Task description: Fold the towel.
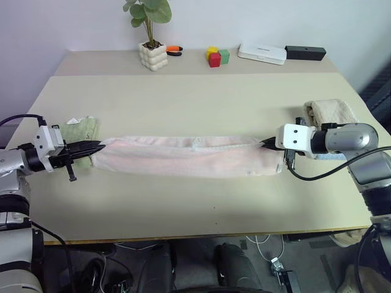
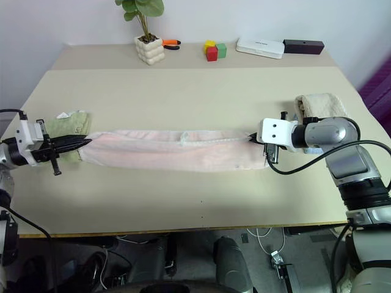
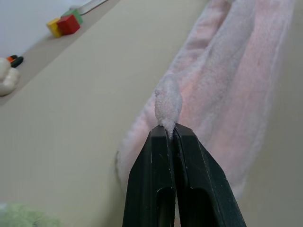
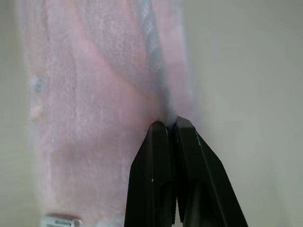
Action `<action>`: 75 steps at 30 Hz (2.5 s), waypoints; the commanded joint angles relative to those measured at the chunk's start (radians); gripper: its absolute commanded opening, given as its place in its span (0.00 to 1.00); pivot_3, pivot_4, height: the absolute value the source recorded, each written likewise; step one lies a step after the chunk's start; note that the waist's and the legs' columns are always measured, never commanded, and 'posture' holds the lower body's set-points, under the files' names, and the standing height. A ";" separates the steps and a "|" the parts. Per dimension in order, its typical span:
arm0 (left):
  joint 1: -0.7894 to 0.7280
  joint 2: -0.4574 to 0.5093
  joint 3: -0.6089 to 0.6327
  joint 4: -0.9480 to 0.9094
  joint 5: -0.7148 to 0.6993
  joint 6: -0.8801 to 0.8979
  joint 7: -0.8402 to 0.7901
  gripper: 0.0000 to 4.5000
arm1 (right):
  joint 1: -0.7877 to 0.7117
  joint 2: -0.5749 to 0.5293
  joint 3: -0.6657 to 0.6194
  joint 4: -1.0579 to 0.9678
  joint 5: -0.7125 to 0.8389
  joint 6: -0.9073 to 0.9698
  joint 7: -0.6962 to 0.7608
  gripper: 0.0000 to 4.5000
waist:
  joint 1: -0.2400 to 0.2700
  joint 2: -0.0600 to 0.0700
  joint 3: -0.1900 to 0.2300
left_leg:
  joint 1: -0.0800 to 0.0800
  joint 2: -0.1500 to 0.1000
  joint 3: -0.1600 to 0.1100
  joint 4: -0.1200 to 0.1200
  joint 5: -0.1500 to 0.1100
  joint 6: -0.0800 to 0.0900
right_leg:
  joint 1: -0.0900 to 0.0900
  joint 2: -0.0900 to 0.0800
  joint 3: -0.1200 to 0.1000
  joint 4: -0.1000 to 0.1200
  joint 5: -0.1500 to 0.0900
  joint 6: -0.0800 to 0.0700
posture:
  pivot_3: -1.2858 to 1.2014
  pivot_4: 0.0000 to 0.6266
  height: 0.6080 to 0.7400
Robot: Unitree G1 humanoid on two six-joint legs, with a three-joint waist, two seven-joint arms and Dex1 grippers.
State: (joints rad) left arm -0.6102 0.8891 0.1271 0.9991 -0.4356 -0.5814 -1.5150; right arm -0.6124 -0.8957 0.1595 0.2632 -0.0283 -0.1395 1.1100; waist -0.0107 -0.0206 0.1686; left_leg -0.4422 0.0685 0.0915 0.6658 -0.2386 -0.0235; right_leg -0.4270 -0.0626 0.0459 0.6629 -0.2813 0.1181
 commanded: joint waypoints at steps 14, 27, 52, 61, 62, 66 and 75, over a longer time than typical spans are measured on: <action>-0.060 -0.026 0.039 0.096 0.186 -0.092 0.265 0.00 | -0.146 0.121 0.037 0.276 -0.153 -0.159 -0.168 0.00 | -0.003 0.000 0.000 | 0.000 0.000 0.000 0.000 0.000 0.000 | 0.000 0.000 0.000 0.000 0.000 0.000 | 0.52 0.24 0.96; -0.085 -0.084 0.023 0.085 0.228 0.074 0.329 0.00 | -0.179 0.178 0.063 0.385 -0.214 -0.193 -0.251 0.00 | -0.003 0.000 0.000 | 0.000 0.000 0.000 0.000 0.000 0.000 | 0.000 0.000 0.000 0.001 0.000 0.000 | 0.52 0.24 0.96; -0.035 -0.187 0.192 -0.464 -0.073 0.714 0.463 0.37 | -0.106 0.296 -0.213 0.070 0.161 0.296 -0.293 0.60 | -0.005 0.000 0.000 | 0.000 0.000 -0.001 0.000 0.001 -0.002 | 0.000 0.000 0.000 0.001 0.000 0.000 | 0.52 0.24 0.96; 0.011 -0.395 0.220 -0.796 -0.148 0.916 0.827 0.00 | 0.022 0.669 -0.278 -0.271 0.289 0.541 -0.692 0.01 | -0.001 0.000 0.000 | 0.000 0.000 -0.004 0.000 0.001 -0.002 | 0.001 0.001 0.000 0.003 0.000 0.000 | 0.52 0.24 0.96; 0.022 -0.448 0.217 -0.829 -0.151 0.922 0.889 0.00 | 0.060 0.713 -0.246 -0.292 0.267 0.539 -0.727 0.01 | -0.001 0.000 0.000 | 0.000 0.000 -0.004 0.000 0.002 -0.004 | 0.001 0.000 0.000 0.003 0.000 0.000 | 0.52 0.24 0.96; 0.096 -0.627 0.177 -0.921 -0.139 0.949 1.074 0.00 | 0.132 0.830 -0.207 -0.300 0.249 0.579 -0.838 0.01 | 0.001 0.000 -0.001 | 0.000 -0.001 -0.005 0.000 0.002 -0.004 | 0.003 0.000 0.000 0.001 0.000 0.000 | 0.52 0.24 0.96; 0.160 -0.674 0.094 -0.767 0.012 0.812 1.096 0.00 | 0.188 0.787 -0.246 -0.151 0.174 0.488 -0.939 0.01 | -0.002 0.000 -0.001 | 0.000 -0.002 -0.006 0.000 0.001 -0.002 | 0.002 0.001 0.000 0.001 0.000 0.000 | 0.52 0.24 0.96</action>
State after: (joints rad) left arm -0.4400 0.1903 0.2148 0.2235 -0.4557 0.2848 -0.4097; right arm -0.4303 -0.0990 -0.0648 0.1185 0.1537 0.3774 0.1839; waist -0.0125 -0.0209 0.1678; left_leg -0.4423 0.0668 0.0854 0.6653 -0.2371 -0.0259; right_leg -0.4245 -0.0616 0.0458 0.6634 -0.2810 0.1185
